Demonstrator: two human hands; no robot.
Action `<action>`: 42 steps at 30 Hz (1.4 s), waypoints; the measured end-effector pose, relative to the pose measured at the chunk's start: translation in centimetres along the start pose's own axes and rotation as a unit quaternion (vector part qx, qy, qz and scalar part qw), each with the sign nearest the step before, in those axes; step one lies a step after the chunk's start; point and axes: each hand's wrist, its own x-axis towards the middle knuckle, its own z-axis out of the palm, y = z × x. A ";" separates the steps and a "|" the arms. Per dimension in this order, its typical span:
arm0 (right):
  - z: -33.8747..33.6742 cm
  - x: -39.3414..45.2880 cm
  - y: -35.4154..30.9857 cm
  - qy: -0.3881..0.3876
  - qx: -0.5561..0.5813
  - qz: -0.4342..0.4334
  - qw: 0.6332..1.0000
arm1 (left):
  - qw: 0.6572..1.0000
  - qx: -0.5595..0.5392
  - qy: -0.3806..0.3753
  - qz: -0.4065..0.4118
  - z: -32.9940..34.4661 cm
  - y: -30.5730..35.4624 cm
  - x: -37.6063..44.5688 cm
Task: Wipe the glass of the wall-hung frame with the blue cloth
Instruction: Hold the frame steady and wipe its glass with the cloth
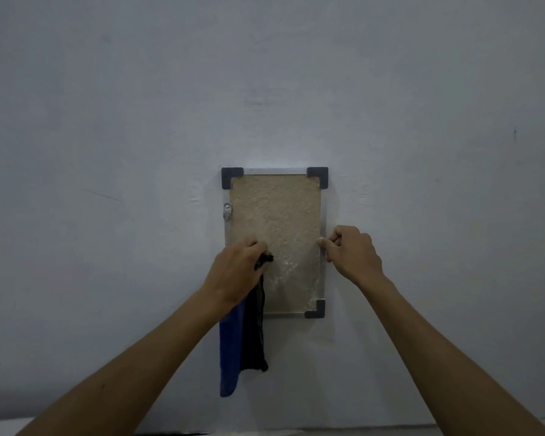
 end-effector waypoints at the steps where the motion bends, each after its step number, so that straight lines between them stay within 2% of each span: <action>1: -0.1 0.0 0.0 0.000 0.001 0.000 1.000 | 1.000 0.003 0.026 -0.014 -0.1 -0.2 0.4; 3: 0.0 0.0 0.1 0.000 0.000 0.000 1.000 | 0.991 -0.022 0.113 -0.069 -0.5 -0.4 0.9; 4: 0.0 0.0 0.1 0.002 -0.001 0.000 1.000 | 0.986 -0.042 0.139 -0.082 -0.6 -0.3 0.9; 5: 0.1 0.0 0.1 0.003 -0.002 0.000 1.000 | 0.987 -0.051 0.134 -0.070 -0.5 -0.1 0.8; 8: 0.1 0.1 0.1 0.002 -0.004 0.001 1.000 | 0.999 -0.025 -0.020 0.015 -0.1 0.2 0.3; 9: 0.1 0.1 0.2 0.002 -0.005 0.001 1.000 | 0.999 -0.005 -0.042 0.025 -0.2 0.0 0.5; 10: 0.1 0.2 0.2 0.003 -0.006 0.001 1.000 | 0.999 0.000 -0.027 0.021 -0.3 -0.2 0.9; 13: 0.3 0.2 0.2 0.005 -0.002 0.002 1.000 | 0.994 -0.030 0.105 -0.030 -1.0 -0.5 2.1; 14: 0.3 0.2 0.2 0.006 -0.003 0.002 1.000 | 0.991 -0.047 0.124 -0.034 -1.0 -0.4 2.1; 15: 0.3 0.2 0.2 0.007 -0.005 0.001 1.000 | 0.992 -0.055 0.113 -0.019 -0.9 -0.4 1.9; 18: 0.3 0.2 0.4 0.006 -0.006 -0.002 1.000 | 0.996 -0.004 -0.040 0.084 -0.4 -0.1 0.9; 19: 0.3 0.2 0.4 0.005 -0.003 -0.002 1.000 | 0.992 0.017 -0.065 0.108 -0.5 -0.2 1.0; 21: 0.3 0.3 0.5 0.004 0.002 0.000 1.000 | 0.995 0.015 -0.034 0.093 -0.8 -0.5 1.9; 24: 0.4 0.3 0.5 0.004 0.007 0.001 1.000 | 0.995 -0.039 0.087 0.006 -0.8 -0.4 2.5; 25: 0.5 0.3 0.5 0.004 0.007 0.000 1.000 | 0.994 -0.052 0.093 0.000 -0.6 -0.2 2.3; 26: 0.5 0.3 0.5 0.003 0.007 0.000 1.000 | 0.996 -0.057 0.066 0.015 -0.5 0.0 2.2; 28: 0.5 0.4 0.5 0.002 0.004 0.000 1.000 | 0.995 -0.036 -0.042 0.080 -0.4 0.4 2.0; 30: 0.5 0.5 0.5 0.005 0.001 -0.002 1.000 | 0.991 -0.007 -0.076 0.113 -0.9 0.2 2.7; 34: 0.6 0.5 0.6 0.007 0.007 -0.005 1.000 | 0.997 -0.019 0.059 0.037 -1.0 0.1 3.7; 36: 0.6 0.5 0.7 0.008 0.009 -0.006 1.000 | 0.995 -0.044 0.082 0.024 -0.4 0.6 3.2; 40: 0.6 0.5 0.7 0.006 0.008 -0.004 1.000 | 0.988 -0.013 -0.088 0.124 -0.1 0.8 2.9; 42: 0.5 0.6 0.7 0.005 0.012 -0.005 1.000 | 0.992 -0.012 -0.060 0.112 -0.5 0.6 3.7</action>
